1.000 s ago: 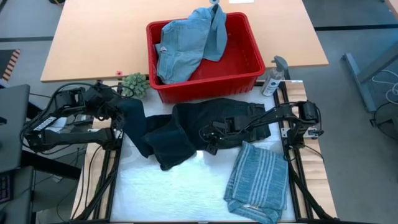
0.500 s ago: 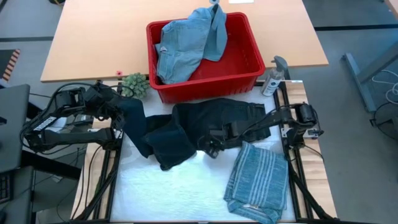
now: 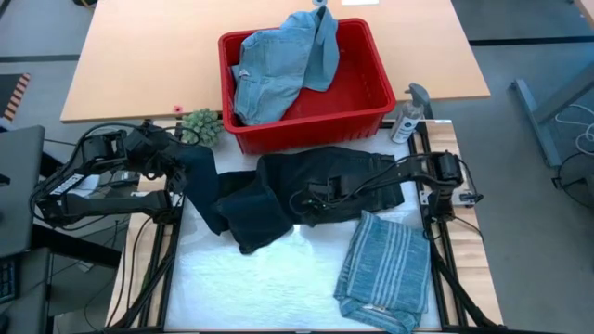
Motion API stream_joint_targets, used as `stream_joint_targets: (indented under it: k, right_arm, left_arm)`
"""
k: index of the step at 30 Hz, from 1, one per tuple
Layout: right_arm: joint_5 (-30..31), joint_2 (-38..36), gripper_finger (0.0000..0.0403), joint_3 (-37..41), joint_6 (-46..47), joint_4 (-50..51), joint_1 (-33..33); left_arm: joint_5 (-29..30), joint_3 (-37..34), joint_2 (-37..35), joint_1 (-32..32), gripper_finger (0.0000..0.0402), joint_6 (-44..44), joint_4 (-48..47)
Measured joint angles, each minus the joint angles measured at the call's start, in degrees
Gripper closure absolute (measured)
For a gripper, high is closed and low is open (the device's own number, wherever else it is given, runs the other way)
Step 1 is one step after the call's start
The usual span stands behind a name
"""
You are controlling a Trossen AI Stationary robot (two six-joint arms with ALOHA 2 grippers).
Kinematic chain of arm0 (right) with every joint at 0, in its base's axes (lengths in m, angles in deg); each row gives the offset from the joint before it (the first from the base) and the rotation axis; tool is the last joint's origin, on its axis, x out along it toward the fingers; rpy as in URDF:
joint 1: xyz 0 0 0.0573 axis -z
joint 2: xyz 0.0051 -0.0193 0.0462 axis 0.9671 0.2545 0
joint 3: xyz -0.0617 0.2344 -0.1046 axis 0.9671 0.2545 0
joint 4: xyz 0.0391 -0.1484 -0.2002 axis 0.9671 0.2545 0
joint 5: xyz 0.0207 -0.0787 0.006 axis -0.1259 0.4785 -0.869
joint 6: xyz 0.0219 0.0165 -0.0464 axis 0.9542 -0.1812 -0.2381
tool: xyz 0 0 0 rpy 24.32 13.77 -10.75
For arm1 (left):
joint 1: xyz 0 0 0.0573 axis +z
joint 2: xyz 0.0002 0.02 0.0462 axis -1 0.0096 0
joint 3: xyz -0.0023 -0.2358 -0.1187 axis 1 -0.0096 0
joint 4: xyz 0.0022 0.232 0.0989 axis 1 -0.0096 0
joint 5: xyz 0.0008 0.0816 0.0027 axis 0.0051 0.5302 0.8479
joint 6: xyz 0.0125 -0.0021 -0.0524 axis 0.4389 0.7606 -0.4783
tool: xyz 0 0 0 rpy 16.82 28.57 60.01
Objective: Fold Laundry from Bin
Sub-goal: Fold the blue denim pants
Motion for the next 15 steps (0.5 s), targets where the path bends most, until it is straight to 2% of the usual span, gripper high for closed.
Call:
stream_joint_targets:
  k: [6,8,12,15]
  right_arm:
    - [-1.74,3.49,0.0205,-0.72,0.74,-2.17,-0.06]
    - [-1.42,3.64,0.0243,-1.17,0.67,-0.93,-0.42]
    - [-0.32,3.08,0.0371,-2.37,0.05,3.25,-0.63]
    - [-0.29,1.92,0.0380,-3.17,-1.17,6.06,-0.68]
  left_arm:
    - [0.11,0.00,0.00,0.00,0.0399,0.76,-0.01]
    - [0.11,0.00,0.00,0.00,0.0399,0.76,-0.02]
    - [0.09,0.00,0.00,0.00,0.0399,0.76,-0.04]
    - [0.07,0.00,0.01,0.00,0.0399,0.76,-0.02]
